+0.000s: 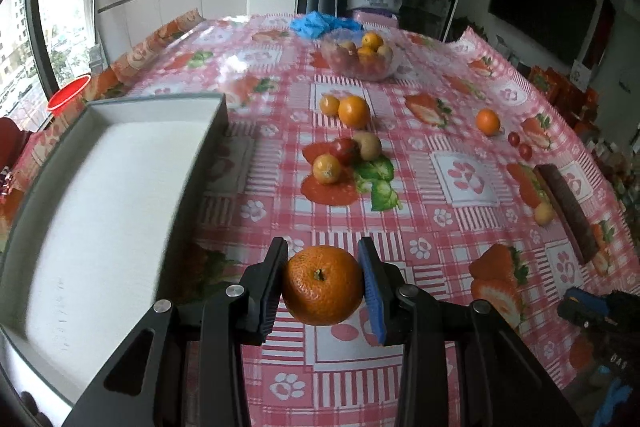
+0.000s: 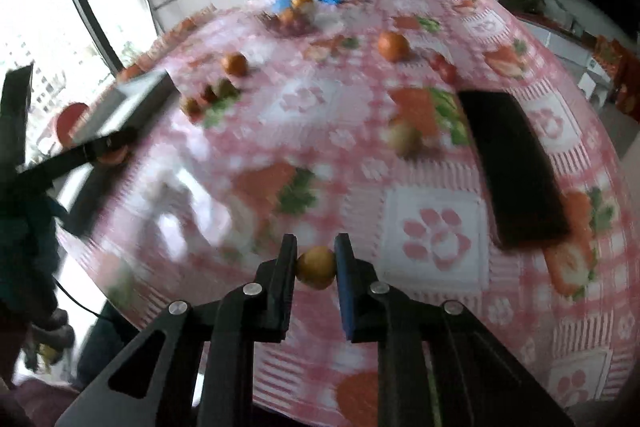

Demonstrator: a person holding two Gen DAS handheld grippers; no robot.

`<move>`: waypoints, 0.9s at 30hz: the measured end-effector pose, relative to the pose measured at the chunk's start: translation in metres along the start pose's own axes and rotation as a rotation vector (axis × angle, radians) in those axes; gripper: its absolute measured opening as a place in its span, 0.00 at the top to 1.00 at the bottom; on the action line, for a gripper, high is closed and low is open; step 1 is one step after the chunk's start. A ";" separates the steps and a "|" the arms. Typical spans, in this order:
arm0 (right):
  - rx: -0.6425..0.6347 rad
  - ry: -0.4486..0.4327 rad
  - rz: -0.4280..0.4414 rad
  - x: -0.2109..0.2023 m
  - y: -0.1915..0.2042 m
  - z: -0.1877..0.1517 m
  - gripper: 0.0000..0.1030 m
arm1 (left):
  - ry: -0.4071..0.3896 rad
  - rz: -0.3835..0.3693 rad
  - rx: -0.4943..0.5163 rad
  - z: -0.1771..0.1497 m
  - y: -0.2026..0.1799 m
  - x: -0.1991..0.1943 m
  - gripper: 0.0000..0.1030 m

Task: Organize fruits
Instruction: 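Carry mandarin and kumquat over the white tray and open both grippers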

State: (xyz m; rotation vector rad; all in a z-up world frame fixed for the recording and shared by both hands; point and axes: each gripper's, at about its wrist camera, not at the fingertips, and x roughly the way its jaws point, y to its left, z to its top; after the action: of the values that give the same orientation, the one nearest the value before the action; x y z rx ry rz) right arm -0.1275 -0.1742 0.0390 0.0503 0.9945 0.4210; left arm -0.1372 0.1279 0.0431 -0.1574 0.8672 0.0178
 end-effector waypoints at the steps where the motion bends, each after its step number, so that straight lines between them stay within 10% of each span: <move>1: 0.002 -0.004 0.027 0.001 0.006 0.008 0.80 | -0.013 0.001 -0.004 0.002 0.003 -0.005 0.64; 27: -0.355 0.158 0.367 0.117 0.275 0.127 0.80 | -0.048 0.233 -0.268 -0.004 0.174 -0.041 0.64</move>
State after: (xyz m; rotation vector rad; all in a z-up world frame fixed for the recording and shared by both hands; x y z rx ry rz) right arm -0.0568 0.1402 0.0788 -0.1243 1.0546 0.9449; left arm -0.1799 0.3009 0.0491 -0.3045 0.8289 0.3547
